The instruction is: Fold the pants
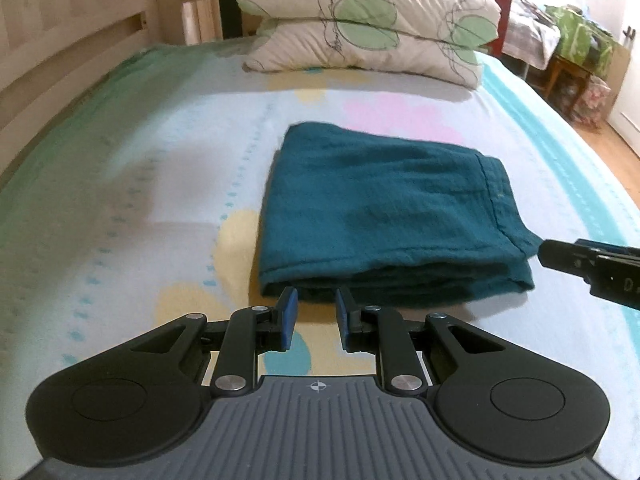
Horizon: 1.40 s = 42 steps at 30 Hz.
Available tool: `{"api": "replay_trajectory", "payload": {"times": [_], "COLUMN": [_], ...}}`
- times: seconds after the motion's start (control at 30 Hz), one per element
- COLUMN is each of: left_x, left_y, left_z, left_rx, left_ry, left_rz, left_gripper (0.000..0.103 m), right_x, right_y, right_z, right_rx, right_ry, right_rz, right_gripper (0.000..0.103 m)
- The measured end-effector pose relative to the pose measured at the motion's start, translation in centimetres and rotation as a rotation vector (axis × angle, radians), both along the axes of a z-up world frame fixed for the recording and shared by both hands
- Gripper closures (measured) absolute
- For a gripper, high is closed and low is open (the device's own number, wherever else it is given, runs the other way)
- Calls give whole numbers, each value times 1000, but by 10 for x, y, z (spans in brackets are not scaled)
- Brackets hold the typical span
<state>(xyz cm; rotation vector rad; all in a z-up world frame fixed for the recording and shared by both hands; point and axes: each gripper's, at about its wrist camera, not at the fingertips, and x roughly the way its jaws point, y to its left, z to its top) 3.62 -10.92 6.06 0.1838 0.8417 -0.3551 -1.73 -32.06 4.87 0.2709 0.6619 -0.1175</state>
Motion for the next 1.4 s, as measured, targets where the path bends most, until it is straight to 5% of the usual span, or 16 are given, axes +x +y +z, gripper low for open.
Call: {"api": "replay_trajectory", "payload": {"times": [1.4], "left_x": [-3], "left_y": [-5], "left_z": [-11], "left_rx": [32], "left_ry": [23], "left_rz": [-39], "left_gripper": [83], "right_x": [6], "right_y": [18], "right_z": [-16], "right_rx": [-19], "right_ry": [74], "right_rz": [3], "right_gripper": [47]}}
